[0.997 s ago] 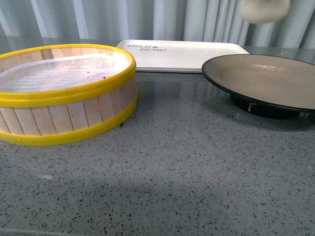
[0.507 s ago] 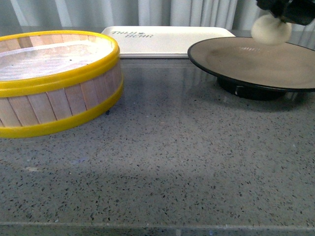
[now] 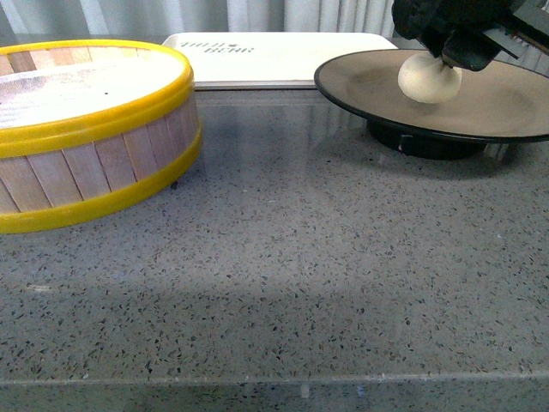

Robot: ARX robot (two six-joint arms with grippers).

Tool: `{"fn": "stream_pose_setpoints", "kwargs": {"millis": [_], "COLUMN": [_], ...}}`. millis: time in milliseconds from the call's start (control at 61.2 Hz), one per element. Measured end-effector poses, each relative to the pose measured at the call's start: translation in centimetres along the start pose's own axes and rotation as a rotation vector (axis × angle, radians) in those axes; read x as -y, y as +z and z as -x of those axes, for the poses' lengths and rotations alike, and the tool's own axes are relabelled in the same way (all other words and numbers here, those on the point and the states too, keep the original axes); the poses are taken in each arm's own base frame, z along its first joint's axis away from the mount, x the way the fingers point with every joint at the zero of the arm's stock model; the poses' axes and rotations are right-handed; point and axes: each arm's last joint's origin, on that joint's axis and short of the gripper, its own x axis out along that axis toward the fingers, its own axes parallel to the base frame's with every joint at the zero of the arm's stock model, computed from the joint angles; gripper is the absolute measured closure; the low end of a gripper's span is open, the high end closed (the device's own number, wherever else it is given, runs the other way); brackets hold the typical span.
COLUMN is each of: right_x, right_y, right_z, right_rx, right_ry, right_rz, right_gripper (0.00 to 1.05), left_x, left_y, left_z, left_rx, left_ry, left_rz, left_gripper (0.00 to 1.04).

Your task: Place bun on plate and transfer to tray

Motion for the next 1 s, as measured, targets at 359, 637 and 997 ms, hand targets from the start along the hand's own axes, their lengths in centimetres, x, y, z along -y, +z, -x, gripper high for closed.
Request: {"fn": "stream_pose_setpoints", "kwargs": {"millis": [359, 637, 997], "right_x": [0.0, 0.0, 0.0], "right_y": [0.0, 0.0, 0.0], "right_z": [0.0, 0.0, 0.0], "right_rx": [0.000, 0.000, 0.000], "right_ry": [0.000, 0.000, 0.000], "right_rz": [0.000, 0.000, 0.000], "right_gripper": [0.08, 0.08, 0.08], "left_x": [0.2, -0.7, -9.7], "left_y": [-0.2, 0.7, -2.3], "left_z": [-0.2, 0.8, 15.9], "left_rx": [-0.013, 0.021, 0.398], "left_ry": [-0.007, -0.034, 0.170], "left_rz": [0.033, 0.106, 0.213], "left_gripper": [0.32, 0.07, 0.07]}}
